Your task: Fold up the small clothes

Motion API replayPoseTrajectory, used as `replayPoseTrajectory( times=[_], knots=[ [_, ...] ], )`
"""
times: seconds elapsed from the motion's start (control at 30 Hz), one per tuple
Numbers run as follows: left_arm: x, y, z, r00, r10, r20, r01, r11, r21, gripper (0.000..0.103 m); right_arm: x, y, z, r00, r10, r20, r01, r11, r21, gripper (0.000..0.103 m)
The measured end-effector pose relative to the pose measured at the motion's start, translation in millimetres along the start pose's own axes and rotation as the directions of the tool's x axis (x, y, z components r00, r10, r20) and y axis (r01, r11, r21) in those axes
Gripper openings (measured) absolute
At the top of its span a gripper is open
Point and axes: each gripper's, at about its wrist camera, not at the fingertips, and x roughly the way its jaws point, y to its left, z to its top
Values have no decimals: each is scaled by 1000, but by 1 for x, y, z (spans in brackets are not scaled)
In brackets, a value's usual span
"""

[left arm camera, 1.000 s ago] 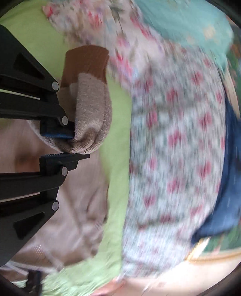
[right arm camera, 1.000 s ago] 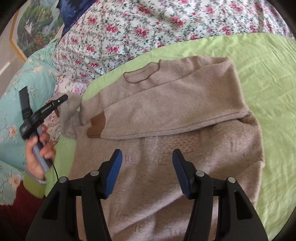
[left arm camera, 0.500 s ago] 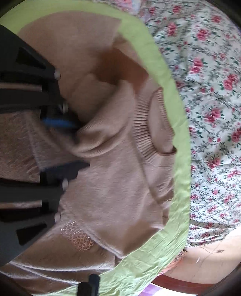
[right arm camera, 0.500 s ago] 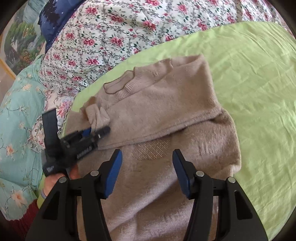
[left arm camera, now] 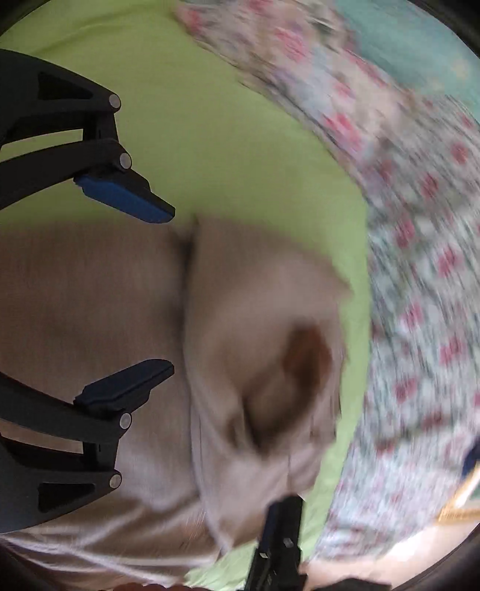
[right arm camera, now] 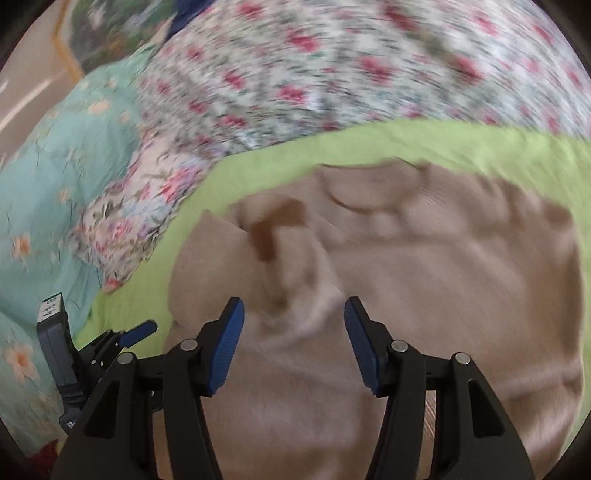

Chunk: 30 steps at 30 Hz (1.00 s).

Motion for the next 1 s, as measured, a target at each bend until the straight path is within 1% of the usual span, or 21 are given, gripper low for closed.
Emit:
replayPoseTrajectory(
  times=[0.07, 0.13, 0.2, 0.23, 0.27, 0.3, 0.33, 0.37, 0.4, 0.43, 0.5, 0.53, 0.57, 0.6, 0.63, 0.67, 0.73, 0.8, 0.9, 1.0],
  knots=[
    [11, 16, 0, 999, 15, -33, -17, 999, -46, 75, 21, -9, 18, 1000, -23, 3, 23, 999, 34, 58],
    [21, 29, 1, 999, 15, -51, -18, 998, -65, 75, 41, -29, 33, 1000, 4, -7, -4, 996, 93, 58],
    [31, 33, 4, 998, 18, -67, -22, 997, -69, 76, 62, -45, 46, 999, 21, -47, -15, 992, 129, 58],
    [35, 35, 5, 997, 20, -74, -26, 997, -79, 76, 75, -51, 52, 996, 44, -83, -32, 990, 138, 58],
    [38, 35, 7, 997, 23, -76, -29, 996, -84, 76, 85, -54, 56, 990, 83, -116, -66, 987, 146, 58],
    [40, 35, 9, 997, 24, -75, -31, 995, -90, 76, 95, -55, 59, 979, 143, -146, -119, 979, 164, 58],
    [42, 34, 12, 997, 28, -69, -34, 995, -93, 76, 105, -55, 60, 963, 205, -174, -173, 968, 184, 57],
    [44, 33, 14, 997, 31, -67, -37, 995, -95, 76, 109, -53, 60, 955, 231, -187, -197, 963, 186, 45],
    [46, 33, 17, 997, 38, -64, -44, 994, -100, 76, 111, -49, 60, 955, 225, -193, -194, 966, 169, 32],
    [48, 32, 21, 997, 44, -63, -50, 993, -105, 76, 107, -46, 59, 962, 196, -189, -170, 975, 146, 13],
    [54, 30, 28, 997, 57, -57, -63, 992, -114, 76, 82, -50, 56, 981, 162, -105, -144, 976, 161, 12],
    [56, 29, 32, 996, 66, -52, -72, 990, -118, 76, 59, -59, 53, 990, 140, -27, -133, 974, 185, 11],
    [57, 29, 34, 996, 78, -52, -84, 988, -127, 76, 34, -67, 48, 993, 105, 48, -113, 971, 209, 11],
    [57, 30, 35, 995, 88, -53, -95, 986, -141, 76, 15, -75, 44, 992, 75, 101, -97, 968, 233, 11],
    [57, 32, 33, 995, 91, -51, -98, 984, -150, 76, -8, -87, 34, 986, 33, 162, -77, 959, 274, 11],
    [57, 33, 32, 994, 95, -49, -102, 982, -158, 76, -29, -100, 23, 979, -16, 202, -51, 946, 319, 11],
    [57, 36, 29, 993, 105, -47, -112, 978, -175, 76, -51, -120, 3, 970, -104, 219, 11, 921, 389, 11],
    [57, 36, 27, 992, 114, -46, -120, 975, -187, 76, -58, -134, -18, 967, -167, 192, 70, 901, 429, 11],
    [56, 32, 26, 990, 136, -47, -142, 974, -176, 76, -52, -146, -43, 974, -193, 115, 119, 879, 462, 11],
    [55, 30, 25, 988, 149, -44, -155, 972, -176, 77, -49, -152, -57, 974, -209, 85, 146, 872, 467, 11]
  ],
)
